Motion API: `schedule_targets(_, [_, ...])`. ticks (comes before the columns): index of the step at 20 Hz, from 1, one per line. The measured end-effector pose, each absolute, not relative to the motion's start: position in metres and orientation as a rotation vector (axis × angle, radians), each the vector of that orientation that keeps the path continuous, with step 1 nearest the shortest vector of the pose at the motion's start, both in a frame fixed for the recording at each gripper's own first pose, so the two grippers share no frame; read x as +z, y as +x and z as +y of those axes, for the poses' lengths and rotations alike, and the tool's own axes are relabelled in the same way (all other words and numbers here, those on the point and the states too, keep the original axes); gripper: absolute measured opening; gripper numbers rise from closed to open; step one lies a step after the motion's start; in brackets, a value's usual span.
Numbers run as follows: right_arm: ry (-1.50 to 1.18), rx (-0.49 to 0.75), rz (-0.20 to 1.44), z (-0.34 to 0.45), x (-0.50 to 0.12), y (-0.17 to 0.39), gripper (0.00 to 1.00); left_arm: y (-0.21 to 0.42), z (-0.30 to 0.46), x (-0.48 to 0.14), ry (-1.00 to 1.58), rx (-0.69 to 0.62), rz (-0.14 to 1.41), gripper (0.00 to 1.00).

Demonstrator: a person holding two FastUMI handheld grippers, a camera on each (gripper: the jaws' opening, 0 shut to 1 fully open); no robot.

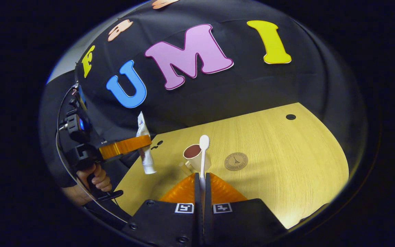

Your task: Put the toothbrush and toothpaste on the desktop into the cup, then pick up the cup and place it on the coaster on the desktop.

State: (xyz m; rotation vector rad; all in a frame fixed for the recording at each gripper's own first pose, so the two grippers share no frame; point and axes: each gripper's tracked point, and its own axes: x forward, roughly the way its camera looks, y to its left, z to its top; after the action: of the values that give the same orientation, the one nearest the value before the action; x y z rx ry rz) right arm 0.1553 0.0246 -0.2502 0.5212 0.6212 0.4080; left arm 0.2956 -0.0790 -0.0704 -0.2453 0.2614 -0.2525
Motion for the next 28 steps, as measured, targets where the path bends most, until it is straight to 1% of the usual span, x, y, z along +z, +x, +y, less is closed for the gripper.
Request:
schedule_targets(8, [0.527, 0.378, 0.662, -0.016, -0.274, 0.157, 0.06, 0.392, -0.079, -0.094, -0.223, -0.187, 0.227, 0.18])
schedule_targets(13, [0.543, 0.337, 0.692, -0.037, -0.295, 0.159, 0.06, 0.431, -0.075, -0.130, -0.185, -0.146, 0.270, 0.18])
schedule_targets(18, [0.559, 0.315, 0.709, -0.046, -0.308, 0.161, 0.06, 0.447, -0.071, -0.161, -0.193, -0.128, 0.340, 0.18])
schedule_targets(21, [0.570, 0.302, 0.715, -0.049, -0.311, 0.163, 0.06, 0.448, -0.070, -0.173, -0.190, -0.125, 0.376, 0.20])
schedule_targets(22, [0.573, 0.300, 0.718, -0.050, -0.312, 0.164, 0.06, 0.447, -0.068, -0.176, -0.185, -0.121, 0.385, 0.17])
schedule_targets(23, [0.575, 0.297, 0.716, -0.051, -0.312, 0.165, 0.06, 0.446, -0.068, -0.178, -0.184, -0.122, 0.388, 0.23])
schedule_targets(27, [0.584, 0.302, 0.726, -0.045, -0.315, 0.162, 0.06, 0.437, -0.067, -0.184, -0.136, -0.133, 0.406, 0.28])
schedule_targets(28, [0.585, 0.306, 0.729, -0.042, -0.315, 0.160, 0.06, 0.434, -0.069, -0.184, -0.130, -0.144, 0.410, 0.24])
